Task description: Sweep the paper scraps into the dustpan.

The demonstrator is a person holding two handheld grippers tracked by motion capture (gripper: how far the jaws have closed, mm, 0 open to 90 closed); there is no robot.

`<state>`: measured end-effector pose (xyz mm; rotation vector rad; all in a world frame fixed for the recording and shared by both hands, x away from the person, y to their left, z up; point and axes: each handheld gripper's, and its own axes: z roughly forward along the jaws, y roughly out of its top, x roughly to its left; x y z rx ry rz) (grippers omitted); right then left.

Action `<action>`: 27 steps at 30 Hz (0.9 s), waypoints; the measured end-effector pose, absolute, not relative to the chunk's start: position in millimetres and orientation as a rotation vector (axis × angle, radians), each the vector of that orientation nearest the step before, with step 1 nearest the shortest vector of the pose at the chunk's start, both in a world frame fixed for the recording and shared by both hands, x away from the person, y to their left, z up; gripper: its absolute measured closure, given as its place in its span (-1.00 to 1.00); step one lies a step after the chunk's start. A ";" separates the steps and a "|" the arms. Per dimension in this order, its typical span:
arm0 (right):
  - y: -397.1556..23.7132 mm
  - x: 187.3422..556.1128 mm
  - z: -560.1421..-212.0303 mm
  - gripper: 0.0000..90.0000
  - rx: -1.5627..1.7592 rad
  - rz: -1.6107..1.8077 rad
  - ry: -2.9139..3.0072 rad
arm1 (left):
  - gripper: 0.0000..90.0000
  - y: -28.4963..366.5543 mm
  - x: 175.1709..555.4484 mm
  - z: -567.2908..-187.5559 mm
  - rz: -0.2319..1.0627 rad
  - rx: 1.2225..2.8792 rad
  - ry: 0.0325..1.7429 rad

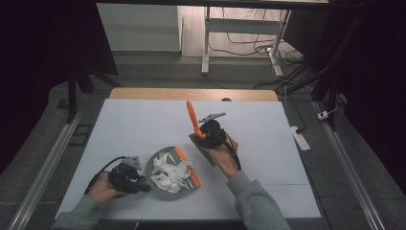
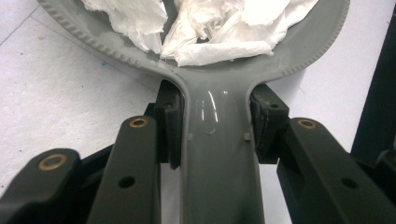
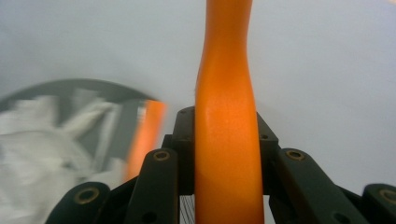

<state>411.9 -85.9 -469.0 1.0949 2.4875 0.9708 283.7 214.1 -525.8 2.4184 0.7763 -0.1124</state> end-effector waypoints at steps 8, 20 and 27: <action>-101.3 427.4 -482.5 0.57 1.207 0.912 2.504 | 0.37 215.3 284.5 -525.9 -0.112 2.415 0.783; -65.3 396.8 -489.3 0.57 1.107 0.986 2.666 | 0.37 214.6 284.3 -525.5 -0.106 2.414 0.793; -45.3 384.0 -491.8 0.57 1.040 1.053 2.740 | 0.37 214.8 284.5 -525.6 -0.107 2.414 0.792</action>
